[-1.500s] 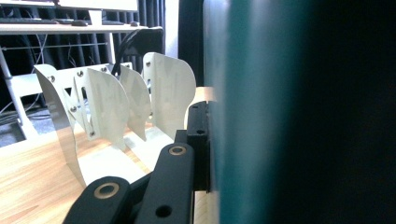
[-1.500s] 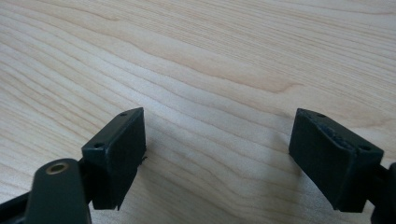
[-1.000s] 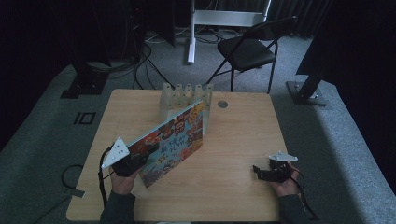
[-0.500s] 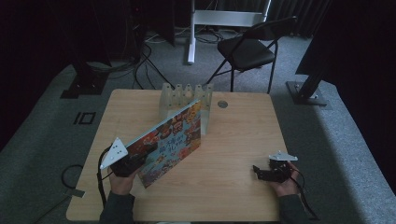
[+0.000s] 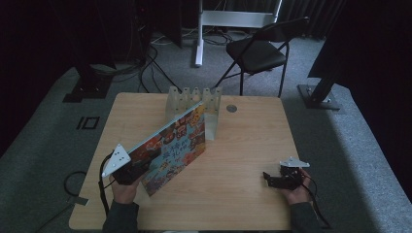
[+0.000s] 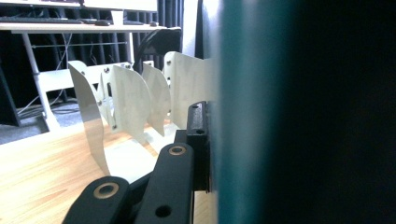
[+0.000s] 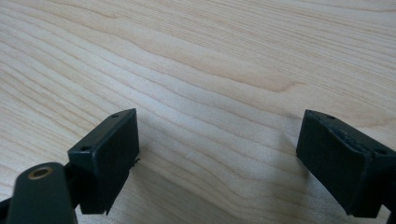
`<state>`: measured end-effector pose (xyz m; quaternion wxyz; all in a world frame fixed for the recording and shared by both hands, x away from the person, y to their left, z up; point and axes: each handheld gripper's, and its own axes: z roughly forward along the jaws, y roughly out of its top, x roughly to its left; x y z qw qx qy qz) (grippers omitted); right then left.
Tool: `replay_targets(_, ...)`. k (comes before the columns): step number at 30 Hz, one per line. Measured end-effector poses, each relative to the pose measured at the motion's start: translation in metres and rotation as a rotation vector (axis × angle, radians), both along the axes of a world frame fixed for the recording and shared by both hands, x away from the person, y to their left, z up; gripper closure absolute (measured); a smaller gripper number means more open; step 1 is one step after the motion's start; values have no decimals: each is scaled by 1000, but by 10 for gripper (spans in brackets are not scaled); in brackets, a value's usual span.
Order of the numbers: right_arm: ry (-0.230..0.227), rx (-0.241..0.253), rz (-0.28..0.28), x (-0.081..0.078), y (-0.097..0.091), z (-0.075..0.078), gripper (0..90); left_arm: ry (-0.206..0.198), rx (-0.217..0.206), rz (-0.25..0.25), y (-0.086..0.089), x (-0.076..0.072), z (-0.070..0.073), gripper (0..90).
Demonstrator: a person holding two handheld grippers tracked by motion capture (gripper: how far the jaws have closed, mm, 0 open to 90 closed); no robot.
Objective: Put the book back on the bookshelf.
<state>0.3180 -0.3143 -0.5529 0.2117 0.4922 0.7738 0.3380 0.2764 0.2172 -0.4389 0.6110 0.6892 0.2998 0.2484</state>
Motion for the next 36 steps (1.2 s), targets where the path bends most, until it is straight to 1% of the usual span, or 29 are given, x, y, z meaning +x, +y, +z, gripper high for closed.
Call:
replay_targets(10, 1, -1, -1, 0, 0, 0, 125, 4, -3, 30, 4, -3, 1, 804)
replay_targets(18, 1, -1, -2, 0, 0, 0, 123, 4, 2, 50, 5, -5, 2, 804)
replay_targets(36, 2, -3, -12, 0, 0, 0, 114, 5, 5, 80, 9, -8, 3, 804)
